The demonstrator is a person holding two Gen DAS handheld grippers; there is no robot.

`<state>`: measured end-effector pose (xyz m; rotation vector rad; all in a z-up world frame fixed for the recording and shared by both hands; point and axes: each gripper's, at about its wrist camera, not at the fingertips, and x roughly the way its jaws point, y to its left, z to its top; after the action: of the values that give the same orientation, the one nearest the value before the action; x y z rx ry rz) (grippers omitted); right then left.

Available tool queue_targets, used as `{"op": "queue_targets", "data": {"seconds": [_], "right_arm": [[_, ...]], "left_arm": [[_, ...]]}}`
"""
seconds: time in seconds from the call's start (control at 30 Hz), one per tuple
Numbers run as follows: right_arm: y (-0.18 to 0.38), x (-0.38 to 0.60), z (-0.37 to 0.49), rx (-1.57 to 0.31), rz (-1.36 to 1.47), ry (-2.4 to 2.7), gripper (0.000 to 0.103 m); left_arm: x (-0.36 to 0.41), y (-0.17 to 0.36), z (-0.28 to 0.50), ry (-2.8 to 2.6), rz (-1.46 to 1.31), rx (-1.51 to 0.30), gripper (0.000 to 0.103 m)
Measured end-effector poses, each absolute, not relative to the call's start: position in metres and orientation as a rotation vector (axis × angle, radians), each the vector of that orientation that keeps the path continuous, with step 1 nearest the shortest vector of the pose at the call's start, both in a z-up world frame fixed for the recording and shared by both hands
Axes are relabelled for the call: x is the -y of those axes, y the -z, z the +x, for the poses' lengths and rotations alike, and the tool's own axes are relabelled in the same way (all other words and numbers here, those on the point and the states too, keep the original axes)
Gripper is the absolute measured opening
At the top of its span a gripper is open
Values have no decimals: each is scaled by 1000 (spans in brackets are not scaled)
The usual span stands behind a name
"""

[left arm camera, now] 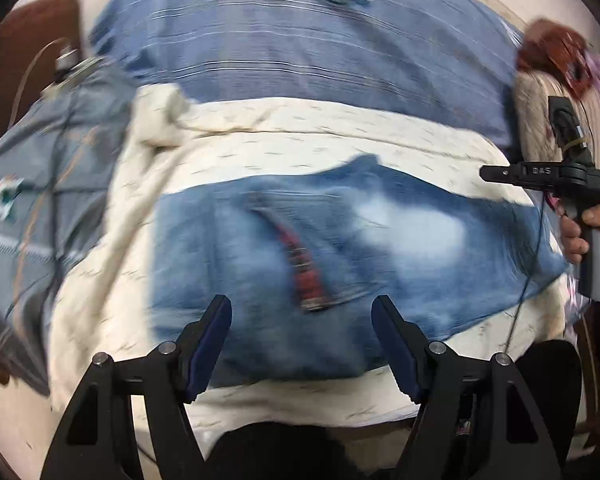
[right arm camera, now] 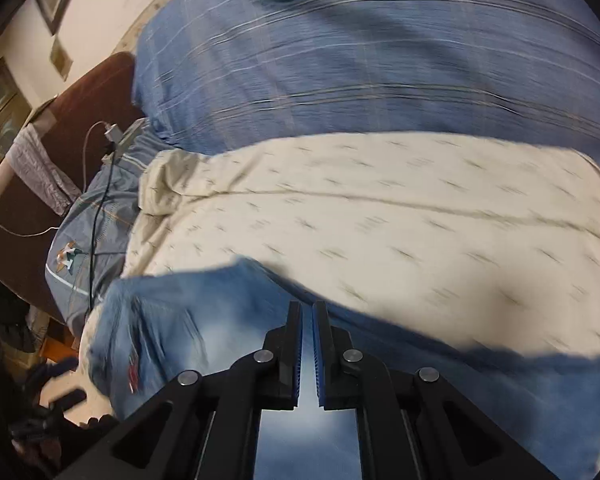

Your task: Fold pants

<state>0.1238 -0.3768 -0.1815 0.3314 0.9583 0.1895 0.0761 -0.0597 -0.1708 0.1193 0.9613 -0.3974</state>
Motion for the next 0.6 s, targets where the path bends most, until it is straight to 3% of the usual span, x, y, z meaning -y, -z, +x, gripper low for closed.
{"op": "queue_targets", "data": {"seconds": [0.2, 0.4, 0.6], "right_arm": [[212, 422, 83, -1025, 348, -91, 7], [251, 435, 101, -1077, 369, 24, 7], [247, 451, 106, -993, 424, 63, 7]], "left_arm": [[108, 203, 76, 443, 192, -1031, 74], [118, 227, 69, 425, 290, -1084, 74], [123, 215, 59, 424, 349, -1078, 74]]}}
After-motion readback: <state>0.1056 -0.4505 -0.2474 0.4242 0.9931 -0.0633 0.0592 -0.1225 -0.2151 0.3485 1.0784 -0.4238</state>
